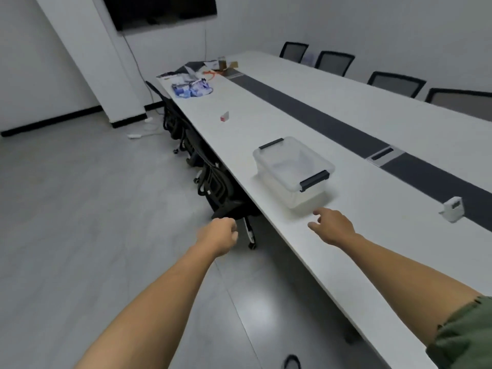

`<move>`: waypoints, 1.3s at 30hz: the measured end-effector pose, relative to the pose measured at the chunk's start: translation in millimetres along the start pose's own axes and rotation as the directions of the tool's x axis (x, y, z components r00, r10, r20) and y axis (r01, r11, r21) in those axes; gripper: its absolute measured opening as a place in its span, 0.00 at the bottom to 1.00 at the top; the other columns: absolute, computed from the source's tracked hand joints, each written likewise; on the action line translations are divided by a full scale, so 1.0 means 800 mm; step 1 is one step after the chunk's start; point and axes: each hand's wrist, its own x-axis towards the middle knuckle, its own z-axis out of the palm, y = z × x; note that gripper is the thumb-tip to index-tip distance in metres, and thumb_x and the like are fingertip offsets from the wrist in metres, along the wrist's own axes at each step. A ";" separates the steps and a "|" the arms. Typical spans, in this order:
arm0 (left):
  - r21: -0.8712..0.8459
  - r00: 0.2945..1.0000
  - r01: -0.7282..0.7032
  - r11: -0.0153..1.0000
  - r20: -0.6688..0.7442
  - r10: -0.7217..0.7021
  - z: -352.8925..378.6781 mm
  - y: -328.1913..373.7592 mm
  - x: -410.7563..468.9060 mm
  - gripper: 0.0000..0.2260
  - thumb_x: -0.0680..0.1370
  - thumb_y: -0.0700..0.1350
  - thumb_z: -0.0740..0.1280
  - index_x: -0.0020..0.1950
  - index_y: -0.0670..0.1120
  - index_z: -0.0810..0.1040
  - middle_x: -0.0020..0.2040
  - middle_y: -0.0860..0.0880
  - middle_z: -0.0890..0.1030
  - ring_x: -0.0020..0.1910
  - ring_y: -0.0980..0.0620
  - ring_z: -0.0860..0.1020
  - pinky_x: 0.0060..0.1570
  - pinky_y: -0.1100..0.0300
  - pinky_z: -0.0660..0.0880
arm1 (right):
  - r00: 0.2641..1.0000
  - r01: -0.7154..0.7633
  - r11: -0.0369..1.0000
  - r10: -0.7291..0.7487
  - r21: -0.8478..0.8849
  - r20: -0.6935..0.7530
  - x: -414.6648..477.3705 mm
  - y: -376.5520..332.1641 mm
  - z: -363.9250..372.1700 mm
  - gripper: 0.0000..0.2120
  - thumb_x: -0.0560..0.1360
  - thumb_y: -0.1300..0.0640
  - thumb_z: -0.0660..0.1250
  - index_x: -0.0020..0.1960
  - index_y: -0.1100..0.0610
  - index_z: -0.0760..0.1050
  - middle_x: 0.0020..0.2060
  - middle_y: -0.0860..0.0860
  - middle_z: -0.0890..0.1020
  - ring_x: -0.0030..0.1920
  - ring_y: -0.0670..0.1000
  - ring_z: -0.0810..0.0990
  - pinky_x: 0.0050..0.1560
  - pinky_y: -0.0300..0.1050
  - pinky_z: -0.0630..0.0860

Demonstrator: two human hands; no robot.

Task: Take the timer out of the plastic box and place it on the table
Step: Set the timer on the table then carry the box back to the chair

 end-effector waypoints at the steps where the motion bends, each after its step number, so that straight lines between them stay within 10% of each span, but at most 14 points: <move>1: -0.003 1.000 -0.028 1.000 0.011 0.028 -0.001 0.003 0.033 0.12 0.79 0.45 0.60 0.56 0.43 0.79 0.52 0.44 0.83 0.51 0.42 0.79 0.51 0.48 0.78 | 0.999 -0.040 0.999 0.040 0.015 -0.009 0.020 0.004 -0.004 0.25 0.76 0.47 0.62 0.71 0.54 0.69 0.62 0.53 0.79 0.60 0.56 0.77 0.54 0.49 0.74; 21: 0.001 0.960 -0.250 0.968 0.132 0.248 -0.064 0.045 0.513 0.22 0.80 0.50 0.60 0.73 0.46 0.65 0.69 0.44 0.68 0.65 0.44 0.71 0.58 0.51 0.72 | 0.794 -0.511 0.650 0.608 0.562 0.019 0.326 -0.002 -0.013 0.29 0.76 0.44 0.65 0.69 0.59 0.64 0.55 0.54 0.75 0.55 0.59 0.78 0.50 0.48 0.73; 26: -0.037 0.917 -0.345 0.938 0.201 0.345 -0.059 0.055 0.624 0.21 0.77 0.49 0.61 0.70 0.46 0.67 0.64 0.43 0.70 0.59 0.42 0.73 0.56 0.47 0.75 | 0.626 -0.597 0.477 0.780 0.646 0.003 0.350 -0.002 0.009 0.35 0.76 0.44 0.65 0.75 0.59 0.58 0.66 0.58 0.71 0.62 0.60 0.74 0.57 0.48 0.70; 39: -0.322 0.841 -0.288 0.902 0.366 0.398 -0.022 0.083 0.734 0.18 0.77 0.44 0.62 0.66 0.41 0.68 0.58 0.42 0.77 0.52 0.42 0.75 0.53 0.50 0.74 | 0.326 -0.583 0.109 0.939 0.805 0.109 0.383 -0.023 0.053 0.21 0.78 0.43 0.60 0.52 0.63 0.74 0.42 0.55 0.78 0.41 0.56 0.76 0.44 0.49 0.73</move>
